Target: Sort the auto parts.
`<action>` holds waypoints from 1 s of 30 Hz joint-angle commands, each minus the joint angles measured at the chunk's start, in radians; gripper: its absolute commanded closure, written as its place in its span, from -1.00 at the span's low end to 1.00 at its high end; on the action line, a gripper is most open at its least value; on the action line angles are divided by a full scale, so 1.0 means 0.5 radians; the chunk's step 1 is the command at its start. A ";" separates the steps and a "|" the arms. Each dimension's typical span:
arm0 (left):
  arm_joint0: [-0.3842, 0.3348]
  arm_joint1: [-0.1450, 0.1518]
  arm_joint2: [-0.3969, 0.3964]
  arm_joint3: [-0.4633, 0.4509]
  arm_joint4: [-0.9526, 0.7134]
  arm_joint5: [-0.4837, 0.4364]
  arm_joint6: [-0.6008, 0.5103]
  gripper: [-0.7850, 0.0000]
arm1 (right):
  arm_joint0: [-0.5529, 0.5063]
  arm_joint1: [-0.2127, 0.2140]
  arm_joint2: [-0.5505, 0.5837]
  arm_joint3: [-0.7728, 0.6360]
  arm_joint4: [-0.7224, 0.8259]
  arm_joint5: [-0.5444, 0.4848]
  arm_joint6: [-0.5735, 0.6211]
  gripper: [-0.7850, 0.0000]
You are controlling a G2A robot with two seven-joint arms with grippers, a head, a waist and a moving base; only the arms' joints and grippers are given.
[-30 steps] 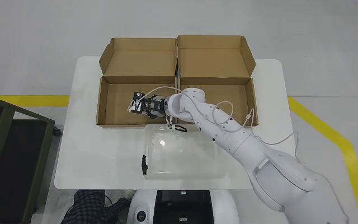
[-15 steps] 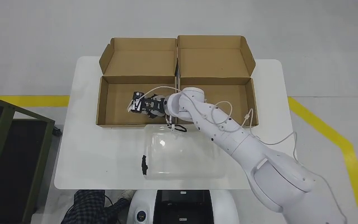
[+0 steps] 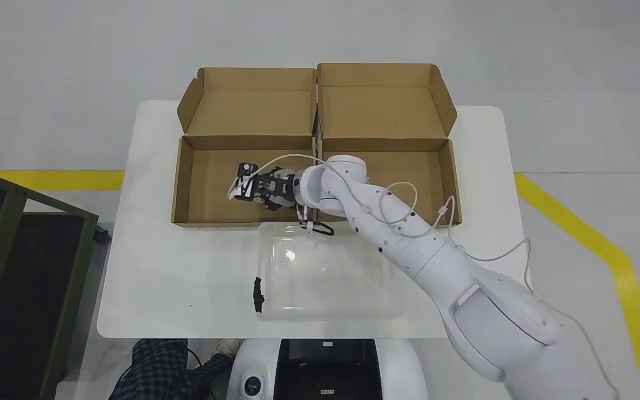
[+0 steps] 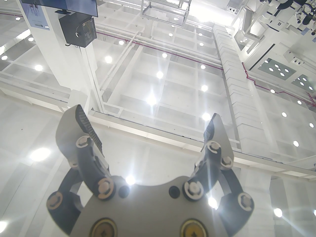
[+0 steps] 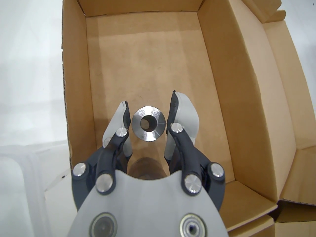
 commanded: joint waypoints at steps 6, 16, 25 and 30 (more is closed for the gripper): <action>0.000 0.000 0.000 0.000 0.000 0.000 0.000 -1.00 | -0.023 0.041 0.117 -0.136 -0.020 -0.009 -0.036 0.20; 0.000 0.000 0.000 0.000 0.000 0.000 0.000 -1.00 | -0.217 0.192 0.470 -0.665 -0.076 -0.061 0.023 0.12; 0.000 0.000 0.000 0.000 0.000 0.000 0.000 -1.00 | -0.622 0.343 0.866 -1.293 -0.126 -0.159 0.190 -0.84; 0.000 0.000 0.000 0.000 0.000 0.000 0.000 -1.00 | -0.810 0.400 1.069 -1.477 -0.112 -0.178 0.212 -1.00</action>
